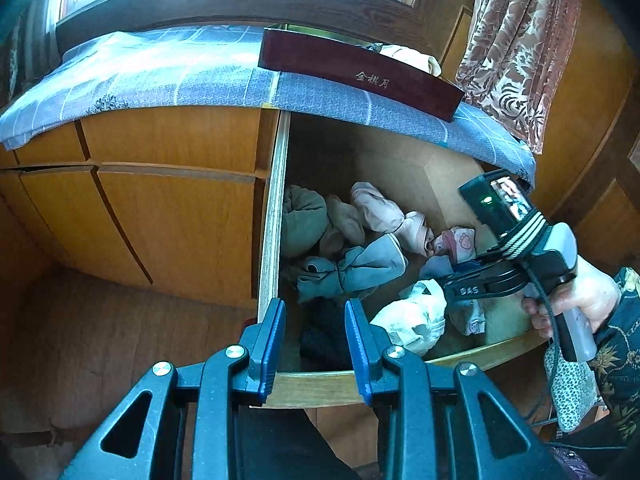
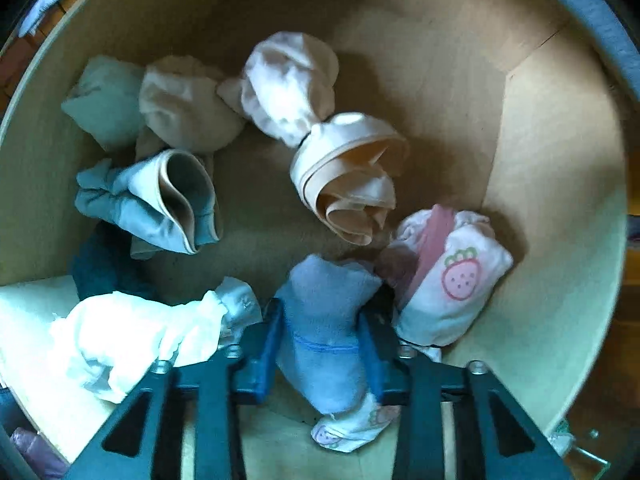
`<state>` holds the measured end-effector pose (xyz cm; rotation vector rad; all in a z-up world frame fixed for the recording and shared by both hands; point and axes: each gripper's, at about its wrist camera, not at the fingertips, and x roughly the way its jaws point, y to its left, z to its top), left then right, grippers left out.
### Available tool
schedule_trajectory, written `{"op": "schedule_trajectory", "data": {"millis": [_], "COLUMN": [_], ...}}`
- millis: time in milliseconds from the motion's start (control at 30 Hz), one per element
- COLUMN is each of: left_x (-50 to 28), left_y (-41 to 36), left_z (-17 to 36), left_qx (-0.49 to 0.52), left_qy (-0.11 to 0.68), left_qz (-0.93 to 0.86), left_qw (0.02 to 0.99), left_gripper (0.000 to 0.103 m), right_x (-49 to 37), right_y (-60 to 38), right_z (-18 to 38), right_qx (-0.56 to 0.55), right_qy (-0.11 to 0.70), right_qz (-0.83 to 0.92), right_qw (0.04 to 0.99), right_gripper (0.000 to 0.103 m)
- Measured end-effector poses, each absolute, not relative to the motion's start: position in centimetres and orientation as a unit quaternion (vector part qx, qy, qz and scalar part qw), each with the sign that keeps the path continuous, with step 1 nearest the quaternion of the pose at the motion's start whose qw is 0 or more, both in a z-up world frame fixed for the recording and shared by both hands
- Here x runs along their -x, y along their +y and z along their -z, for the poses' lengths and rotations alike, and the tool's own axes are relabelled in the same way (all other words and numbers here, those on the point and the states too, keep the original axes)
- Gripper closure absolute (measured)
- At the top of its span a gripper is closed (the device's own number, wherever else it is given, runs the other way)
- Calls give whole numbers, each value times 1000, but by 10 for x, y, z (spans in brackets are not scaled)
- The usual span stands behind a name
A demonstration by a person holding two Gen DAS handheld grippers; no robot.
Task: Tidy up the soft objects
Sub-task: 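Grasp the grey-blue sock in the drawer with the right gripper, then lift the grey-blue sock out of the drawer toward the gold box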
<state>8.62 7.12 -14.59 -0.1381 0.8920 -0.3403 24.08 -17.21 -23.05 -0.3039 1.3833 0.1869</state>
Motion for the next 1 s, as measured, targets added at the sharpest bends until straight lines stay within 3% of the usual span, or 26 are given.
{"op": "schedule_trajectory", "data": {"millis": [1000], "left_x": [-129], "left_y": [-5], "left_z": [160], "left_qx": [-45], "left_qy": [464], "left_qz": [216], "left_qw": [858], "left_gripper": [73], "right_x": [-175], "right_y": [-203], "right_z": [127], "right_qx": [107], "right_qy": [538], "right_qz": [-90], "right_qw": [831], "right_gripper": [77]}}
